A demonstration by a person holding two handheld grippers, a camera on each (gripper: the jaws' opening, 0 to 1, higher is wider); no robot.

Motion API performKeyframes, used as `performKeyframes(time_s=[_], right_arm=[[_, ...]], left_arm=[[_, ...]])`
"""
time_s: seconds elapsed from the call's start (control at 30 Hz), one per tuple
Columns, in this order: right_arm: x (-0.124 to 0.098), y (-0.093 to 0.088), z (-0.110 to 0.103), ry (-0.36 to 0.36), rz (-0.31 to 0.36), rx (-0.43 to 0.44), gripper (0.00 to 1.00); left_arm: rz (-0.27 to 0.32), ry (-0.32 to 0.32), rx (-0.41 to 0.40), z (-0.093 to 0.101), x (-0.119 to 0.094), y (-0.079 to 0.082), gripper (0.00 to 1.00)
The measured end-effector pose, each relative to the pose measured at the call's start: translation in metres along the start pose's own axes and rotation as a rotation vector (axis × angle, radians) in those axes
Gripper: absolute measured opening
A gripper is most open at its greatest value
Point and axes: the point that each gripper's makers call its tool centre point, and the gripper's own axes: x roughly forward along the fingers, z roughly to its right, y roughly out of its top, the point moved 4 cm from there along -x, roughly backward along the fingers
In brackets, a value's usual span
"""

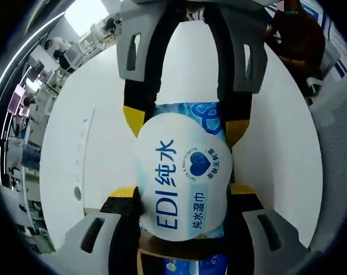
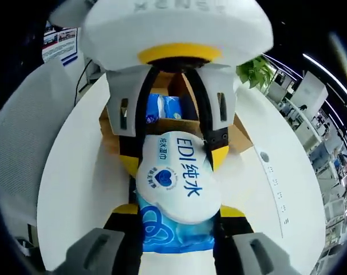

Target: Operate the shoe box by opening the lid, removing the specified soft item, and placing it in the target area until the item is outside and the box remains undamaged.

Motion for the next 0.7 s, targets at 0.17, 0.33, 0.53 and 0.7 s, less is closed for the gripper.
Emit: performKeyframes(time_s=[0.17, 0.33, 0.53, 0.7], right_arm=[[0.004, -0.005, -0.004, -0.006, -0.001, 0.004, 0.44], [0.007, -0.007, -0.004, -0.014, 0.007, 0.003, 0.44], [0.011, -0.005, -0.003, -0.016, 0.02, 0.005, 0.44], [0.014, -0.007, -0.002, -0.011, 0.015, -0.003, 0.45]], left_arm=[[-0.004, -0.005, 0.008, 0.004, 0.006, 0.0, 0.58], [-0.015, -0.003, 0.016, 0.004, 0.009, -0.001, 0.58], [-0.035, 0.002, 0.019, 0.002, 0.011, -0.005, 0.58], [-0.033, 0.002, 0.011, 0.001, 0.014, -0.007, 0.58]])
